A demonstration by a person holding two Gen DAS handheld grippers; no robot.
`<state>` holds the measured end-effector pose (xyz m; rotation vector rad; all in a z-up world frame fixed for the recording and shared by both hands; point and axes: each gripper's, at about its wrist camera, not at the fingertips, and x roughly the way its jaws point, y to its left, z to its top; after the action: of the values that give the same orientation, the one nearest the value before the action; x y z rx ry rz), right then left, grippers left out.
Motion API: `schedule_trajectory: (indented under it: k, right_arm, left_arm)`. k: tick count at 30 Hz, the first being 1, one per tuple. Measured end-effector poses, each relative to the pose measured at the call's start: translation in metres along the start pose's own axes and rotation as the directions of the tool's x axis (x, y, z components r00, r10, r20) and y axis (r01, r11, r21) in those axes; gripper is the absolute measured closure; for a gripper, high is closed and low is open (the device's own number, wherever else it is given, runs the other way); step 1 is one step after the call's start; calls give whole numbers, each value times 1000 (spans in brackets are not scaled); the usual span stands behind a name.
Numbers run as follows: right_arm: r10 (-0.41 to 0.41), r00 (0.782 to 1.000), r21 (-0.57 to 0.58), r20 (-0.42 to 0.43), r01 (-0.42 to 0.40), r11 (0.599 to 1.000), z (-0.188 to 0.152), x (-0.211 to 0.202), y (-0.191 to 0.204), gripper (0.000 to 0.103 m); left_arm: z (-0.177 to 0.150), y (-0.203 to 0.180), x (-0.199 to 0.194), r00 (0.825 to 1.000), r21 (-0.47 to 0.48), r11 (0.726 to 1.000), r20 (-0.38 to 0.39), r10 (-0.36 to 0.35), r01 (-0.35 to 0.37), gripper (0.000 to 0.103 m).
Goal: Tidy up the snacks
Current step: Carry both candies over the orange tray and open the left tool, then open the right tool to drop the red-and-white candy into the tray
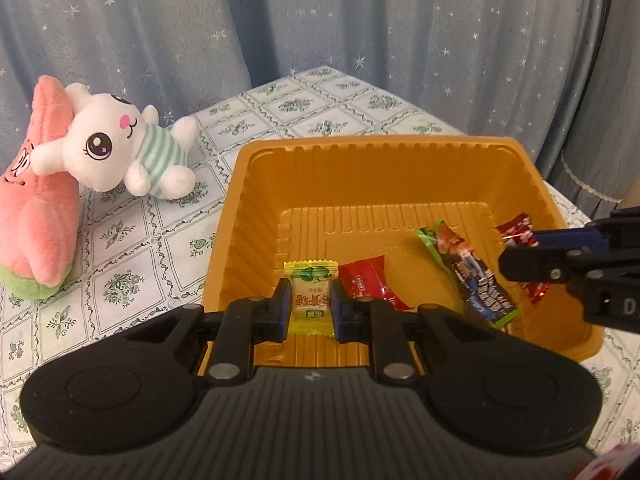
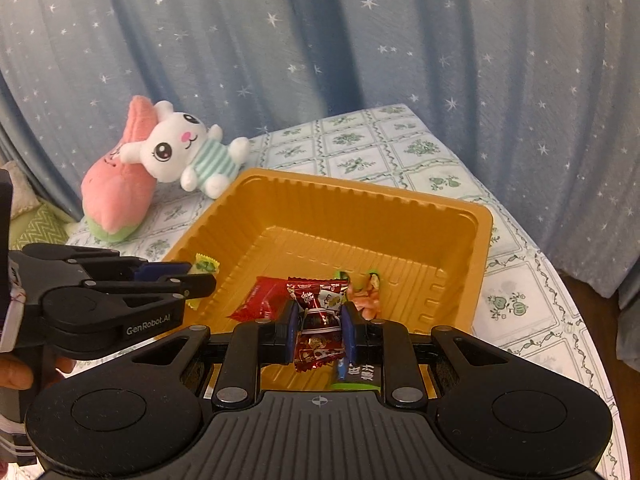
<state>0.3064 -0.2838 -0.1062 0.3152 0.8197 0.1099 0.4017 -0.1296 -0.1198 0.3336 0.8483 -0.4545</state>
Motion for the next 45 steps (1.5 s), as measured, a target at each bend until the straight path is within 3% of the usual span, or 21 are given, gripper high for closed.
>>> schedule_trajectory:
  k: [15, 37, 45]
  right_arm:
    - [9, 1000, 30, -18, -8, 1000, -2, 8, -7, 80]
    - [14, 999, 52, -33, -12, 999, 2, 25, -1, 80]
    - [14, 1000, 41, 14, -15, 999, 8, 27, 6, 79]
  left_arm:
    - [-3, 8, 20, 999, -29, 999, -30, 20, -21, 84]
    - [-17, 16, -12, 1000, -95, 995, 5, -30, 30, 83]
    - [-20, 18, -20, 999, -111, 993, 20, -25, 28, 78]
